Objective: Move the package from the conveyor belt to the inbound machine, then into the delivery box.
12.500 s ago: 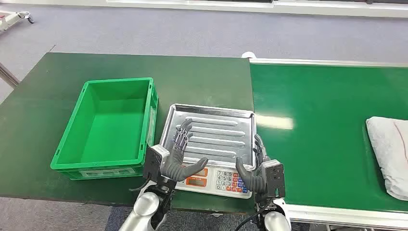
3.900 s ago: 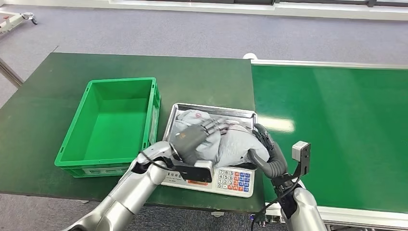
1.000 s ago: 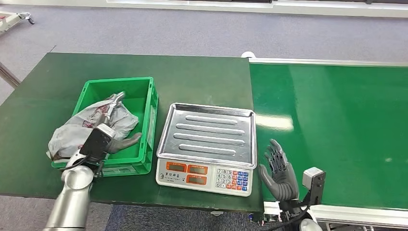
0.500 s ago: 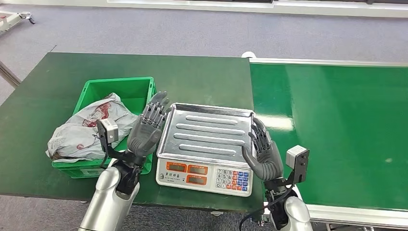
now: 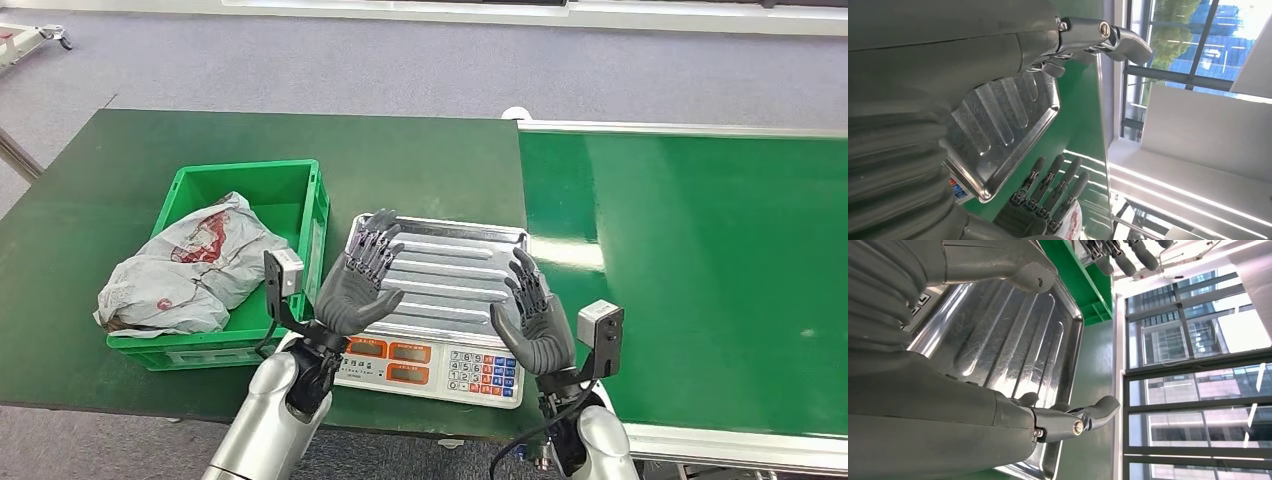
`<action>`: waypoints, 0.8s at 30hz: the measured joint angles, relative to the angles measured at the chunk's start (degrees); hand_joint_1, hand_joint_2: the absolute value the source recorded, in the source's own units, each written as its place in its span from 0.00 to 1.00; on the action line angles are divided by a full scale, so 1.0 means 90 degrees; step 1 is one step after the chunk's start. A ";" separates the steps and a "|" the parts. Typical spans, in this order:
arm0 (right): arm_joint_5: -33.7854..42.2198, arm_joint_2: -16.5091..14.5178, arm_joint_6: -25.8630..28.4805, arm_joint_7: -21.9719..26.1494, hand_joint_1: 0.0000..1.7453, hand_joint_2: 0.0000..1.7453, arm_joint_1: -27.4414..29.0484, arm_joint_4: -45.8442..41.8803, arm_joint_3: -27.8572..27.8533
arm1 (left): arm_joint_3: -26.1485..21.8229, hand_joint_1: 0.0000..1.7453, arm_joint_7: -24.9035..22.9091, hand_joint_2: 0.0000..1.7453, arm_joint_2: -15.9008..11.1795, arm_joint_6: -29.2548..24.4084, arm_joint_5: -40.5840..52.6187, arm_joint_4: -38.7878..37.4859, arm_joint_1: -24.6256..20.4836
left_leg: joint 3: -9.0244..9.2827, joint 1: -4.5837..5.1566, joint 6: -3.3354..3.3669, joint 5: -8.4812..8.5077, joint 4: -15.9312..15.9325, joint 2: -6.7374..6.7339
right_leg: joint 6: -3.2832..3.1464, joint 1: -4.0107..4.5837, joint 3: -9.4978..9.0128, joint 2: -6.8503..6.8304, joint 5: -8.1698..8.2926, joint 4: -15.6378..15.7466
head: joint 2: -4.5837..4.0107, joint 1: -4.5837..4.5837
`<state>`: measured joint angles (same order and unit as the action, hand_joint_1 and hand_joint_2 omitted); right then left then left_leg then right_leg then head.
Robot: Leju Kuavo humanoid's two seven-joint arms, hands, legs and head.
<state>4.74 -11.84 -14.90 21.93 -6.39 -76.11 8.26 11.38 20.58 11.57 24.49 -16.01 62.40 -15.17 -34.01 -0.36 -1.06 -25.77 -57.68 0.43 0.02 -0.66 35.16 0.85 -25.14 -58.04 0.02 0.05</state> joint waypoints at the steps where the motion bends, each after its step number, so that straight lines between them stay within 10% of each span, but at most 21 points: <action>1: -0.0013 0.0000 0.0017 0.0000 0.00 1.00 0.0000 0.0010 0.0002 | 0.0004 0.00 0.0004 1.00 0.0004 -0.0020 0.0010 -0.0021 -0.0003 | 0.0000 0.0000 0.0000 0.0000 0.0000 0.0000 | 0.0000 0.0000 0.0000 0.0000 0.0000 0.0000 | 0.0000 0.0001; 13: -0.0520 -0.0289 0.0557 -0.0258 0.00 1.00 -0.0483 0.0520 0.0460 | 0.0089 0.00 0.0390 1.00 0.0015 -0.2063 0.1396 0.0082 0.0277 | -0.0004 -0.0003 -0.0002 0.0002 0.0002 -0.0002 | -0.0002 0.0003 0.0001 0.0003 0.0001 -0.0001 | 0.0000 0.0000; 24: -0.0727 -0.0409 0.0871 -0.0151 0.00 1.00 -0.0866 0.1062 0.0711 | -0.0023 0.00 0.0471 1.00 0.0024 -0.2308 0.1191 0.0241 0.0373 | -0.0011 -0.0002 -0.0003 0.0008 -0.0001 0.0023 | -0.0002 0.0000 0.0001 -0.0016 0.0000 -0.0001 | 0.0000 0.0000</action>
